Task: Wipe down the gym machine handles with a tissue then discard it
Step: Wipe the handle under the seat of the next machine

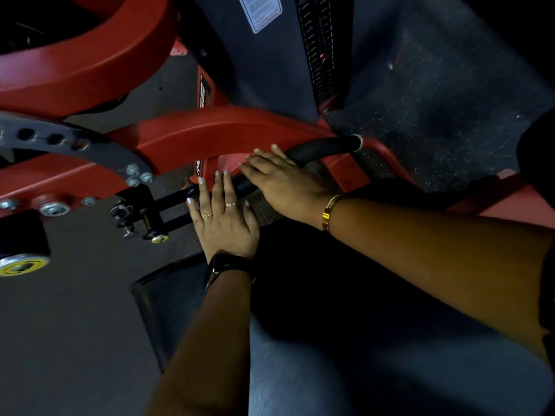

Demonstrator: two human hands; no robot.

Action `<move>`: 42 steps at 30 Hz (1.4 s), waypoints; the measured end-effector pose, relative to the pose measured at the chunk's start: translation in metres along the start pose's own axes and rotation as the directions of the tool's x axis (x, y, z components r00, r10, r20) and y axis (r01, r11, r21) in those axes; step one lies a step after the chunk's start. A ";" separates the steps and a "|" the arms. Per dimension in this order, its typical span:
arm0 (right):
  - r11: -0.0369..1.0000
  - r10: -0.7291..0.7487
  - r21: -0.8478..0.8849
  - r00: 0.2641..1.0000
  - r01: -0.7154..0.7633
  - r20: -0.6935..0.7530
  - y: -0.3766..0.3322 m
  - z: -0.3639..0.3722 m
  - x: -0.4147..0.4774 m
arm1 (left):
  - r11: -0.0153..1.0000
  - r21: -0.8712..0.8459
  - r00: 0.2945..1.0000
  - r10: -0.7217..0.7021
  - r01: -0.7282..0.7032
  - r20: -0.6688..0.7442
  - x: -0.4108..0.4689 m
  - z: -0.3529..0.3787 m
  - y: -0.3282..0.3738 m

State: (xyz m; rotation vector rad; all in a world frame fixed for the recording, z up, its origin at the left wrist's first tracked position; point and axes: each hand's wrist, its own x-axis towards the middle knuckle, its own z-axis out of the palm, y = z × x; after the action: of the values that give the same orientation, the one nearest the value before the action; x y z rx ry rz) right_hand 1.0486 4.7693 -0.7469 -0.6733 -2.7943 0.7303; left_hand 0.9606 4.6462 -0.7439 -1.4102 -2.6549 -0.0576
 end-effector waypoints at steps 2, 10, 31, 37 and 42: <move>0.998 -0.053 -0.039 0.999 0.052 -0.004 0.011 -0.003 -0.004 | 1.000 0.007 1.000 -0.002 0.002 0.010 0.000 -0.001 -0.002; 0.988 0.148 0.078 0.977 -0.137 -0.155 0.072 0.002 -0.032 | 0.967 0.128 0.969 -0.232 0.220 0.087 0.000 0.007 0.042; 0.969 0.242 0.074 0.962 -0.235 -0.127 0.049 0.011 -0.052 | 0.976 0.118 0.976 -0.194 0.182 0.098 0.002 0.009 0.040; 0.933 0.347 0.190 0.906 -0.306 -0.243 0.020 0.023 -0.036 | 0.979 0.108 0.977 -0.186 0.175 0.107 0.002 0.007 0.040; 0.999 0.011 -0.047 0.977 -0.022 -0.213 0.038 0.024 -0.054 | 0.993 0.054 0.988 -0.111 0.106 0.106 0.002 0.005 0.043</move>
State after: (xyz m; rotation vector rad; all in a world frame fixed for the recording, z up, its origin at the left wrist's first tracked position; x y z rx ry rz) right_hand 1.1041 4.7637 -0.7891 -0.7373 -2.6212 0.5576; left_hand 0.9943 4.6723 -0.7502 -1.2891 -2.7990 0.0736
